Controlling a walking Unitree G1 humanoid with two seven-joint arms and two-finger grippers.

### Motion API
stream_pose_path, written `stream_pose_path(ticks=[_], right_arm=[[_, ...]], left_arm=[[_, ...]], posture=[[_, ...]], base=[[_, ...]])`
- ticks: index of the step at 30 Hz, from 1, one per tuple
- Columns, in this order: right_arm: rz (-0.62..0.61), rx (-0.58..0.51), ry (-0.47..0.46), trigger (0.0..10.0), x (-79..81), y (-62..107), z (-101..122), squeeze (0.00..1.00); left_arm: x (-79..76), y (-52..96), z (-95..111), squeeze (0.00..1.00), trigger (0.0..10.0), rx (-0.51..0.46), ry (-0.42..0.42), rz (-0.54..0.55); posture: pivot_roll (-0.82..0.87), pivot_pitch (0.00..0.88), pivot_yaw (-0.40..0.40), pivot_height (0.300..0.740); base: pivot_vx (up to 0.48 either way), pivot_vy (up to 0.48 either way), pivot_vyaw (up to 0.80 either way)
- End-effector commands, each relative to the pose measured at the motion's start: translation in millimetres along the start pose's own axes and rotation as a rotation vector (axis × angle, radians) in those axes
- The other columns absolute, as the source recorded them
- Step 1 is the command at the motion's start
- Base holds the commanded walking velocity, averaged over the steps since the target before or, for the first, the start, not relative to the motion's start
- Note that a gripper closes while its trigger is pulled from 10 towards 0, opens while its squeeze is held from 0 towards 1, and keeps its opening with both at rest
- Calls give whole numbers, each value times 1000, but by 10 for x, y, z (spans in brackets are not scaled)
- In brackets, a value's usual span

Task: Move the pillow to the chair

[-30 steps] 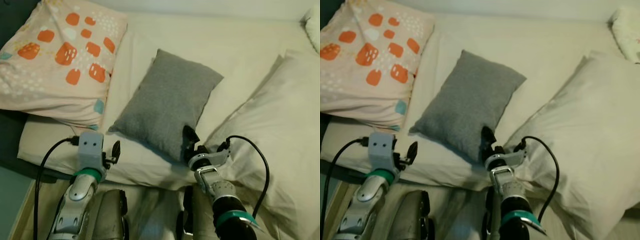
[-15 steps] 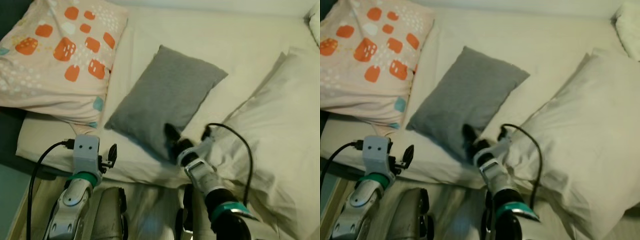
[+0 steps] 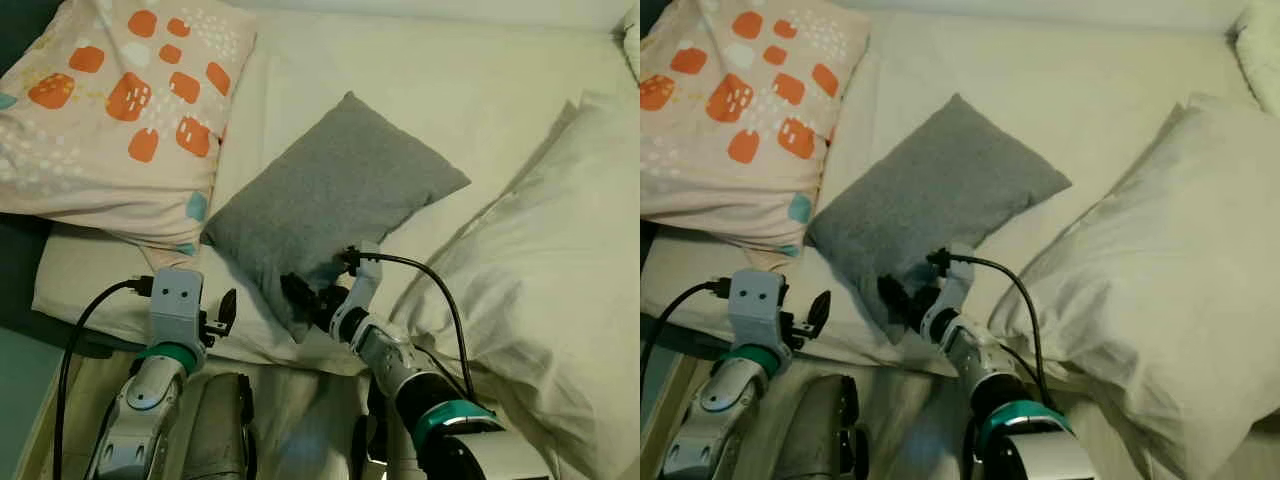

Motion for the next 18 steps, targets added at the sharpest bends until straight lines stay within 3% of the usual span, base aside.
stream_pose_path(ticks=[1, 3, 7, 18], right_arm=[[90, 68, -44, 0, 497, -220, -310, 0], [90, 68, -44, 0, 497, -220, -310, 0], [-31, 8, -157, 0, 380, -212, -300, 0], [-29, -12, -184, 0, 377, -216, -255, 0]], left_arm=[[6, 37, -62, 0, 10000, 29, -12, 3], [6, 37, -62, 0, 10000, 29, -12, 3], [9, 36, -64, 0, 10000, 37, -14, 7], [12, 15, -61, 0, 10000, 36, -11, 9]], posture=[[193, 263, 38, 595], [193, 263, 38, 595], [195, 263, 40, 595], [186, 248, 44, 595]], base=[[0, 0, 0], [0, 0, 0], [0, 0, 0], [0, 0, 0]])
Point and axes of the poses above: a point about 5 cm out from each wrist's last joint towards the gripper, its own y axis pointing back from the gripper into the wrist, its own z axis along the axis of the wrist's last joint, x = y × z, the point moved 3 cm from there along -y, pointing out of the wrist towards the gripper, and after that the axes turned 7 degrees about -y, right-handed, at the moved point
